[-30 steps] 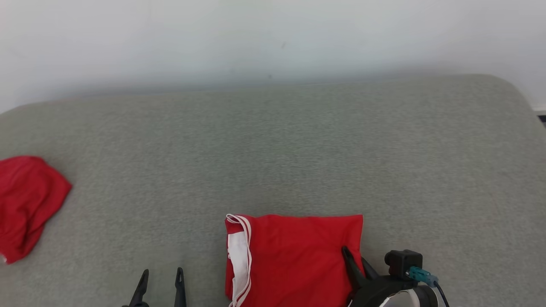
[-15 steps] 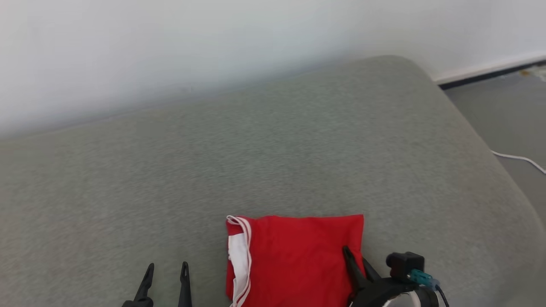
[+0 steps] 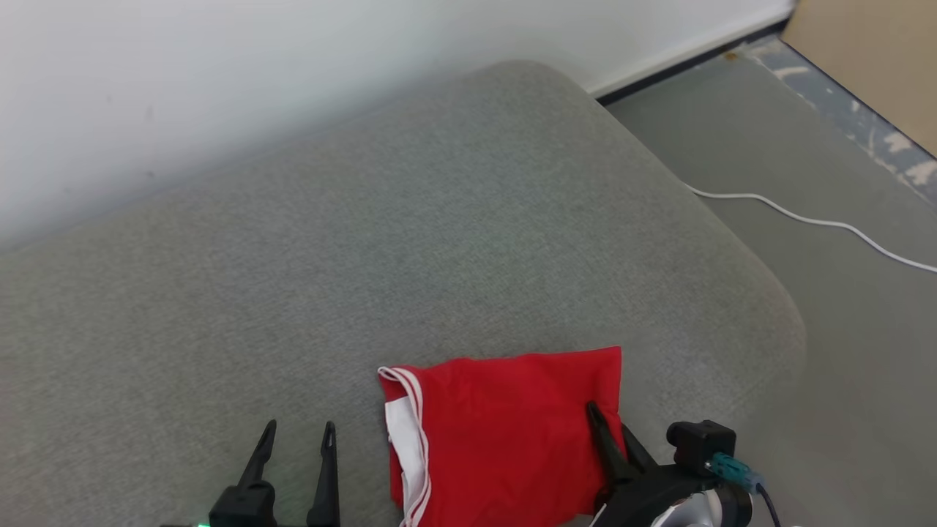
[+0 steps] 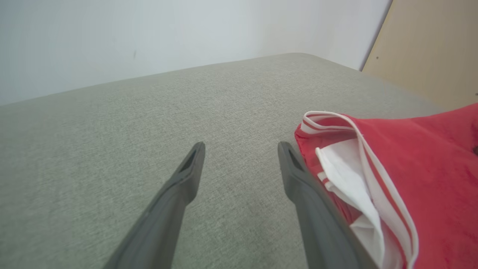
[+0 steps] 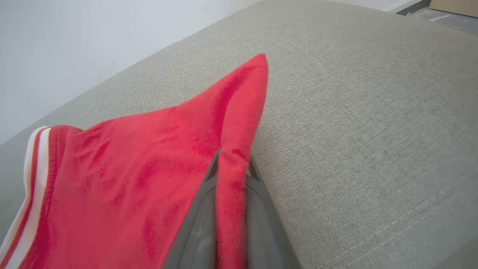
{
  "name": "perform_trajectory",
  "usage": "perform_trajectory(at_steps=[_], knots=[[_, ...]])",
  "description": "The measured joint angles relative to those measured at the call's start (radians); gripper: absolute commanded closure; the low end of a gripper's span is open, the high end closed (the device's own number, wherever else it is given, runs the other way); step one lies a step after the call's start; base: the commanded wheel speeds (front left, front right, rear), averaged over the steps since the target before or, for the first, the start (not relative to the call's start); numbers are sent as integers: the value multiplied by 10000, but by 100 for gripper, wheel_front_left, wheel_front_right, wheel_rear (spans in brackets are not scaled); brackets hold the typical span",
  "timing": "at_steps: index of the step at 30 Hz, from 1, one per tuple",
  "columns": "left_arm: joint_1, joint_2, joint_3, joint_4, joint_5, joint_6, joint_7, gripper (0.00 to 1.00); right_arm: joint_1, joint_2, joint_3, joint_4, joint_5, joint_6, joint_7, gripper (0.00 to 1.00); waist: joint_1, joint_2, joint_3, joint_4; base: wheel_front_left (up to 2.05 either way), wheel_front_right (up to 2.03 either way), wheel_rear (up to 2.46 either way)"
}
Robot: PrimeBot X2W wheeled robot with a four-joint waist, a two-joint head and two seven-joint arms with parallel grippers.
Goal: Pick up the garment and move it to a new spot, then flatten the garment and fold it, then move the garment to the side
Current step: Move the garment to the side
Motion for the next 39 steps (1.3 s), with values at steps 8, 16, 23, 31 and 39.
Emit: perform_trajectory(at_steps=[8, 16, 23, 31, 39], knots=[[-277, -6, 109, -48, 192, -157, 0, 0, 166, 0, -4, -765, 295, 0, 0, 100, 0, 0, 611, -347, 0, 0, 0], [-292, 90, 405, -430, 545, -407, -2, 0, -980, 2, 458, -926, 232, -2, 0, 100, 0, 0, 1277, -342, 0, 0, 0], [-1098, 257, 128, -750, 861, -623, 0, 0, -3277, -27, -261, -82, -619, 0, 0, 100, 1, 1, 2065, 188, 0, 0, 0], [-1876, 380, -146, -1101, 1064, -669, -2, 0, -5545, -855, -2098, 1588, -1866, 0, 0, 100, 1, 1, 2840, 1125, 0, 0, 0], [-2217, 364, -347, -1402, 1081, -579, -36, 0, -6801, -2847, -4920, 2884, -4364, 0, -2, 100, 1, 1, 3532, 2213, 0, 0, 0]])
